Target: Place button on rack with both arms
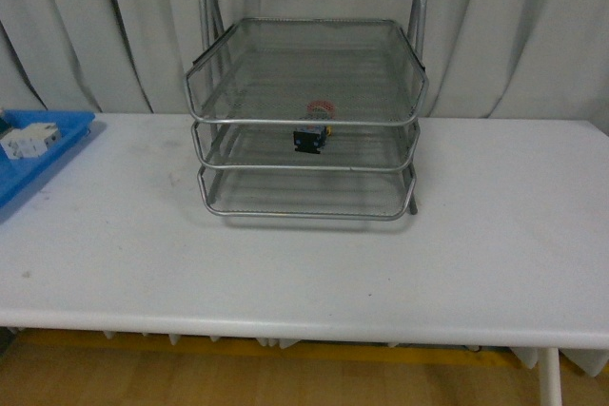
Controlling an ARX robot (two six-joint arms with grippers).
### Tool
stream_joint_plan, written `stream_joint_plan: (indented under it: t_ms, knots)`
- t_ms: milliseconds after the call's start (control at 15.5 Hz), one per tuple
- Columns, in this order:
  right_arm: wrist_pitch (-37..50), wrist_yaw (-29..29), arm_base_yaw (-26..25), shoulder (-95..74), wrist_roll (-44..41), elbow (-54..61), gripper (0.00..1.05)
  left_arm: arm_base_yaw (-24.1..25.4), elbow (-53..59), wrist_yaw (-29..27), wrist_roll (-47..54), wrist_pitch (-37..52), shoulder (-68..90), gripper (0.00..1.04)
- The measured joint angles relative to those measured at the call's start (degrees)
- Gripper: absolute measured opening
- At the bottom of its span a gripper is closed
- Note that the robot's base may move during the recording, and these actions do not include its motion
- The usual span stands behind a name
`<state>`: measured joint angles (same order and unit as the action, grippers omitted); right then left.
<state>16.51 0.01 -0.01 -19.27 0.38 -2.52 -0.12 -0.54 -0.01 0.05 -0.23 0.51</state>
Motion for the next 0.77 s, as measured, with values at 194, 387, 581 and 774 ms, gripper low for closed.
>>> stream_joint_plan:
  t_ms: [194, 387, 581, 774]
  knots:
    - [-0.8, 0.0, 0.0, 3.2, 0.0, 1.9, 0.02, 0.0, 0.0, 0.0, 0.0, 0.0, 0.0, 0.98]
    - [-3.5, 0.0, 0.0, 6.5, 0.0, 1.9, 0.02, 0.0, 0.0, 0.0, 0.0, 0.0, 0.0, 0.98]
    - [-6.1, 0.0, 0.0, 9.0, 0.0, 1.9, 0.02, 0.0, 0.0, 0.0, 0.0, 0.0, 0.0, 0.98]
    - [-15.8, 0.0, 0.0, 19.1, 0.0, 1.9, 0.02, 0.0, 0.0, 0.0, 0.0, 0.0, 0.0, 0.98]
